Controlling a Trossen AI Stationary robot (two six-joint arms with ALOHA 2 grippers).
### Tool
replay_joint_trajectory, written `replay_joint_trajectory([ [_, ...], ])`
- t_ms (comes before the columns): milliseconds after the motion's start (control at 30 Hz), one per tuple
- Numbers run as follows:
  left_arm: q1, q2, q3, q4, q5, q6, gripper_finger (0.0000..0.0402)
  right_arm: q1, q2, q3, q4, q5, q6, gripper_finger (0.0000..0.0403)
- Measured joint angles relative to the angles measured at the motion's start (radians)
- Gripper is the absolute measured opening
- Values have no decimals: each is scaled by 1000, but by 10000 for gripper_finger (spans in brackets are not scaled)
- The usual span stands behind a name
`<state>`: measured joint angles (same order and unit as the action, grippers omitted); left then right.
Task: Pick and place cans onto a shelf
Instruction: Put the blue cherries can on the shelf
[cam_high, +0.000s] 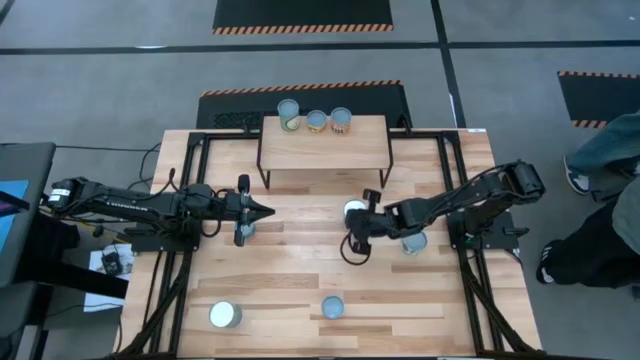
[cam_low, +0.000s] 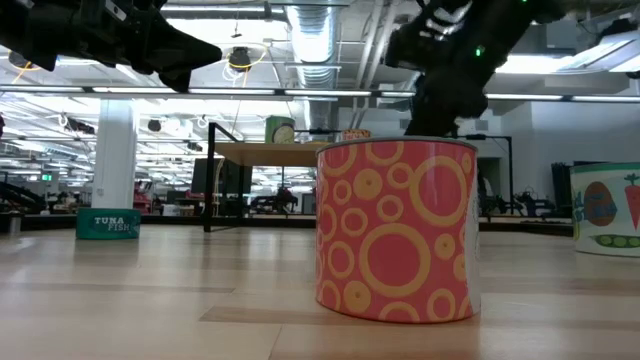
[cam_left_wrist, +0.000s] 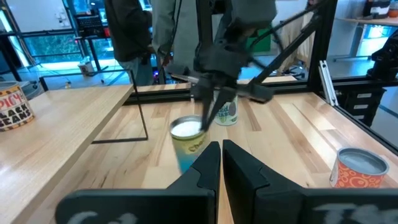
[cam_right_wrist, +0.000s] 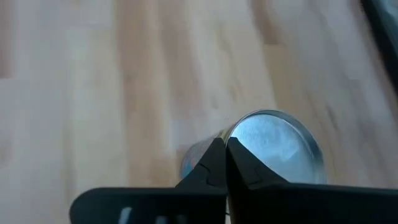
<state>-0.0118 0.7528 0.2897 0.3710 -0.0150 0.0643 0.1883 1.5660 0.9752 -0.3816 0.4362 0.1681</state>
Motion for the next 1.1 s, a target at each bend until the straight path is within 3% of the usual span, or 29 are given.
replay_joint_trajectory([
  [167,0,0,0,-2,0,-36,9,12,-20,114,-75,-52,-156,5],
  [433,0,0,0,-13,-11,-50,9,-42,-204,259,-229,-49,-433,5],
  [600,0,0,0,7,-24,-43,9,-219,-334,275,-285,-64,-595,4],
  [900,2,0,0,68,-37,11,9,-658,-348,275,-243,-412,-910,4],
  [1100,2,0,0,68,-53,40,9,-846,-277,275,-202,-583,-998,3],
])
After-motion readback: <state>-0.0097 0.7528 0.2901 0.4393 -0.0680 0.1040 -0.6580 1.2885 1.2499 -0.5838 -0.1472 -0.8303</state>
